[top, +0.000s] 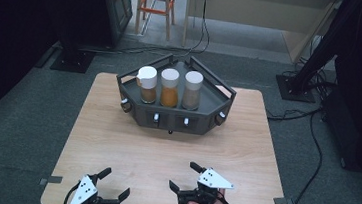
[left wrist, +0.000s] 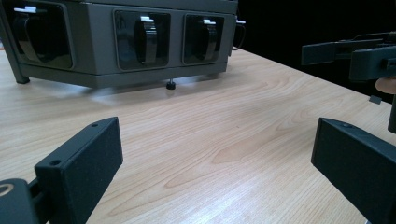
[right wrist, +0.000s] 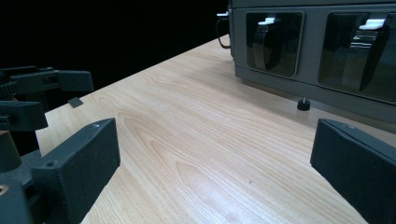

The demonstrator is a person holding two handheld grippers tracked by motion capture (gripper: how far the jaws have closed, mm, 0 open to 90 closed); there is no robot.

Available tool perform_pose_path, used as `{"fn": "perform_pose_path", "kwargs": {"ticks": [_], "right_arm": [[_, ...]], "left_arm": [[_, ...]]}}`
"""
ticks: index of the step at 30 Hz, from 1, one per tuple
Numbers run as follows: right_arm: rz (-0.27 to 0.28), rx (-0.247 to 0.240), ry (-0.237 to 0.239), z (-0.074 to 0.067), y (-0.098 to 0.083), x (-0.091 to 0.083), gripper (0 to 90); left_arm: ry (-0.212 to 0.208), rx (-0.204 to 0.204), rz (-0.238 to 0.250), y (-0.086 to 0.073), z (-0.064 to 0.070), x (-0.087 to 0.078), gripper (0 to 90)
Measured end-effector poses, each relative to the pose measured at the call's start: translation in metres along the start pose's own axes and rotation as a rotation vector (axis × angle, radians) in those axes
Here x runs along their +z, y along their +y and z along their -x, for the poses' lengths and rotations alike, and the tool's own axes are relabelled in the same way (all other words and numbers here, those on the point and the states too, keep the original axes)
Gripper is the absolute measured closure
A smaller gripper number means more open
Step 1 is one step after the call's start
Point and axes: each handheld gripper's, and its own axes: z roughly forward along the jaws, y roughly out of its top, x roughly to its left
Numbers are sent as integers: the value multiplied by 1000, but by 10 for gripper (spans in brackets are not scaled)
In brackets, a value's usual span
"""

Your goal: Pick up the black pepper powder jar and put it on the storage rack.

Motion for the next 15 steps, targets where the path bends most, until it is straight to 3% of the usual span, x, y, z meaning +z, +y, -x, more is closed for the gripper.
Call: {"fn": "perform_pose_path", "kwargs": {"ticks": [15], "right_arm": [[2, 7, -5, 1, -1, -1, 13]], "left_arm": [[-1, 6, 7, 0, 1, -1, 19]]}}
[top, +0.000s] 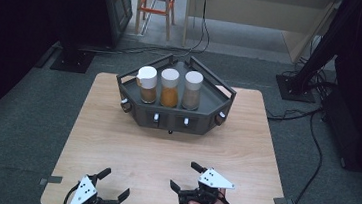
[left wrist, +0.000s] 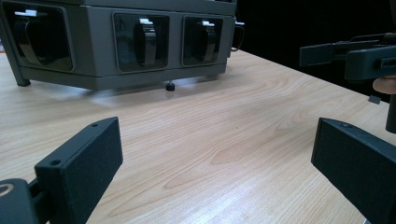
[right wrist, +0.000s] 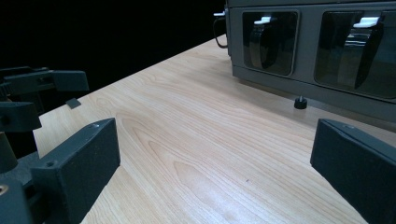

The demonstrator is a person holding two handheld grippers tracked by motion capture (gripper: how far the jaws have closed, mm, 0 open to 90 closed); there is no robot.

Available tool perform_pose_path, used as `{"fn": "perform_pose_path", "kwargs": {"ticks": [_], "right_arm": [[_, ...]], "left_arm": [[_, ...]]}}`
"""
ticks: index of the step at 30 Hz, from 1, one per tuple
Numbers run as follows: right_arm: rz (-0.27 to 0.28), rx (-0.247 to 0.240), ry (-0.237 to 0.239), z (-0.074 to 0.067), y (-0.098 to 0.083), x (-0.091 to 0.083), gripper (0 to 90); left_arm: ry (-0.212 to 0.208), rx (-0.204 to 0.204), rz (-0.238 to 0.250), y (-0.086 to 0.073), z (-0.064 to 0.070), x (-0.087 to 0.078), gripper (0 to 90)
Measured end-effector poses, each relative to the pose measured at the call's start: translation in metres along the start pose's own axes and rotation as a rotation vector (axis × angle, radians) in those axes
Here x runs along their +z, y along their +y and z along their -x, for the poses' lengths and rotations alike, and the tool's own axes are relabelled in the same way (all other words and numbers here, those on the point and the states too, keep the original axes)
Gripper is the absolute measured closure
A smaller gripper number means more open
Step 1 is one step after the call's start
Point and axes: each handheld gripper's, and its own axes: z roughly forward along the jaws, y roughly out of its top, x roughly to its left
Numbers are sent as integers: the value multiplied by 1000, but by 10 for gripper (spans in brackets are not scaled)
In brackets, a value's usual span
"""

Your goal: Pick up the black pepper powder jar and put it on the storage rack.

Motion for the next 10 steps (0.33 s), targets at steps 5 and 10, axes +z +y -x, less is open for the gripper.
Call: {"fn": "perform_pose_path", "kwargs": {"ticks": [5, 10], "right_arm": [[-2, 0, -3, 1, 0, 0, 13], [0, 6, -9, 1, 0, 0, 13]], "left_arm": [[2, 1, -1, 0, 0, 0, 19], [2, 2, -1, 0, 0, 0, 19]]}}
